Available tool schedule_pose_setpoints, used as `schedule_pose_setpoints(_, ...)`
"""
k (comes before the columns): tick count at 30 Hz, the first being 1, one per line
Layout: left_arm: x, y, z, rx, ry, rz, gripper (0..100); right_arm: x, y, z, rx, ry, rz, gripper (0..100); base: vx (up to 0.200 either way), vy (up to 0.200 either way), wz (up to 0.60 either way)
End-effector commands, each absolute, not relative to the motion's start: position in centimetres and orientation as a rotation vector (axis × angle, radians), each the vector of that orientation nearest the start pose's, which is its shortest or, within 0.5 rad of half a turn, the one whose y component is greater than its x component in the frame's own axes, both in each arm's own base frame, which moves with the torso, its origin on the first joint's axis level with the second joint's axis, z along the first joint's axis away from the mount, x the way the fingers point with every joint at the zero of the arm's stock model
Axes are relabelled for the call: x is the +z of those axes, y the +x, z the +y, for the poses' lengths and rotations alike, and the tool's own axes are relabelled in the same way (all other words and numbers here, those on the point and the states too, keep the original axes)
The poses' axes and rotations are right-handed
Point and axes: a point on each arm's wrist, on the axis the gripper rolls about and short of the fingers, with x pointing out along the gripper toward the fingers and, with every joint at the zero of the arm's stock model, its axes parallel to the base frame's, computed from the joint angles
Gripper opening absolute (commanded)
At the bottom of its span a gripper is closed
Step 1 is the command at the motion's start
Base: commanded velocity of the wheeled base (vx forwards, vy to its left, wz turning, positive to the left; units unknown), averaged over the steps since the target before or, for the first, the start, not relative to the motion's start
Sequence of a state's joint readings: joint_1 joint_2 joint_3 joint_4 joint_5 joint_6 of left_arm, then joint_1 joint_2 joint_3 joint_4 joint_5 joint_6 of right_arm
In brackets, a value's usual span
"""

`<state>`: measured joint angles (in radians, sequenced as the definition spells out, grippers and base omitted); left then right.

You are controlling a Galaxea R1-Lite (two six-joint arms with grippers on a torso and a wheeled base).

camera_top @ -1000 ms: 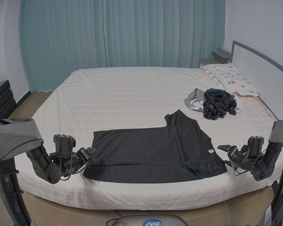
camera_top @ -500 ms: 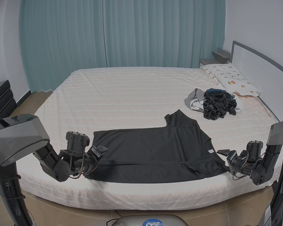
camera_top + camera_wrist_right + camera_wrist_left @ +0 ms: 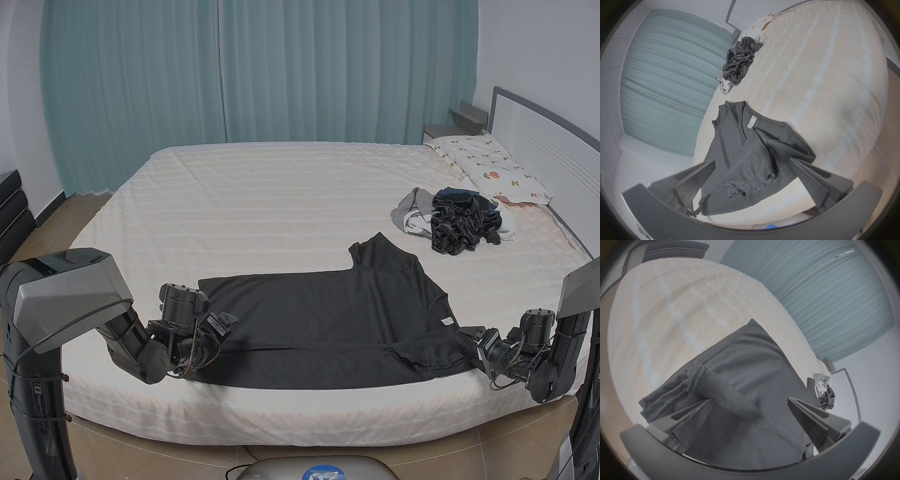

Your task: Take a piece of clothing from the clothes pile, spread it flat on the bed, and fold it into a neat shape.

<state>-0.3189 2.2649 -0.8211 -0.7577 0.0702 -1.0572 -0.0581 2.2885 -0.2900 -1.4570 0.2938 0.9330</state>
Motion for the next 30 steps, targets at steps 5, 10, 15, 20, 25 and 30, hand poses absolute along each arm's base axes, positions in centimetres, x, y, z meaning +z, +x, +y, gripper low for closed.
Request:
schedule_pose_setpoints(5,0.1,36.6,-10.6,0.176,-0.897,0.672,100,-1.9,28.1,-1.0,-0.039,1.001,0.612,100,0.000,0.000,0.00)
schedule_pose_setpoints(10,0.7,37.4,-10.3,0.209,-0.961,0.616,100,-1.9,28.1,-1.0,-0.039,1.001,0.612,100,0.000,0.000,0.00)
schedule_pose_setpoints(15,0.8,37.9,-10.1,0.208,-0.969,0.601,100,-1.9,28.1,-1.0,-0.039,1.001,0.612,100,0.000,0.000,0.00)
schedule_pose_setpoints(20,1.0,38.7,-9.3,0.221,-0.989,0.569,100,-1.9,28.1,-1.0,-0.039,1.001,0.612,100,0.000,0.000,0.00)
schedule_pose_setpoints(25,1.0,40.2,-8.6,0.240,-1.049,0.528,100,-2.3,28.1,-1.0,-0.046,1.000,0.621,100,0.000,0.000,0.00)
schedule_pose_setpoints(30,0.7,40.8,-7.1,0.275,-1.066,0.506,100,-2.5,28.2,-1.0,-0.064,0.991,0.617,100,0.000,0.000,0.00)
